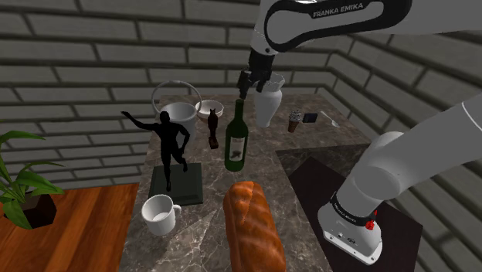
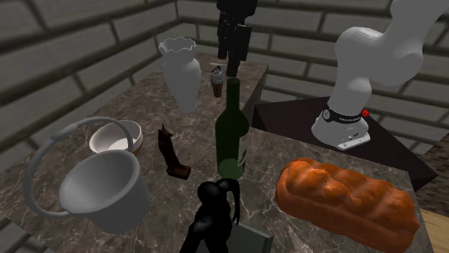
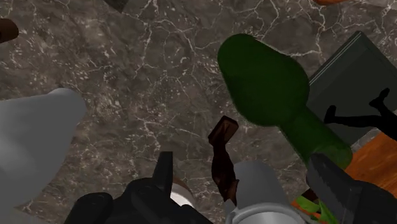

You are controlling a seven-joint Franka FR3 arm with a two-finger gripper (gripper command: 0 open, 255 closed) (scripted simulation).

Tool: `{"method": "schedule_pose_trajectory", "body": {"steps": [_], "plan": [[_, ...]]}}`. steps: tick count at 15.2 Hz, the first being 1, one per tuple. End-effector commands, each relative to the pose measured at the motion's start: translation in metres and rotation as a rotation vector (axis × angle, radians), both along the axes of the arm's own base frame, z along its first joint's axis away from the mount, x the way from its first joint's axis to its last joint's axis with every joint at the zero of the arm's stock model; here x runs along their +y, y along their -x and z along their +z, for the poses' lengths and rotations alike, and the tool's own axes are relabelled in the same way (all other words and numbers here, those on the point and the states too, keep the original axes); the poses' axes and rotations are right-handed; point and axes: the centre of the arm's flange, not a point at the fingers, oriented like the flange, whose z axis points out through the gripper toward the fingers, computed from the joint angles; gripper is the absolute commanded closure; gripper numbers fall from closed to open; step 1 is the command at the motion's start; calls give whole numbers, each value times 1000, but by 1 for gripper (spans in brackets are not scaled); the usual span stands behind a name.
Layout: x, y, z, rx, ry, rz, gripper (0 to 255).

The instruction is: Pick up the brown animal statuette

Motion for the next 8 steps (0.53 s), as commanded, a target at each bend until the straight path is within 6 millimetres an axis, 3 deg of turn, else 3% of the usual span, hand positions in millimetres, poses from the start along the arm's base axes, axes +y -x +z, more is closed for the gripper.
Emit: {"method": "schedule_pose_trajectory", "body": {"steps": [1, 8], "plan": [[3, -19, -15, -11, -4, -10, 0], [20, -90, -64, -53, -17, -45, 0]]}}
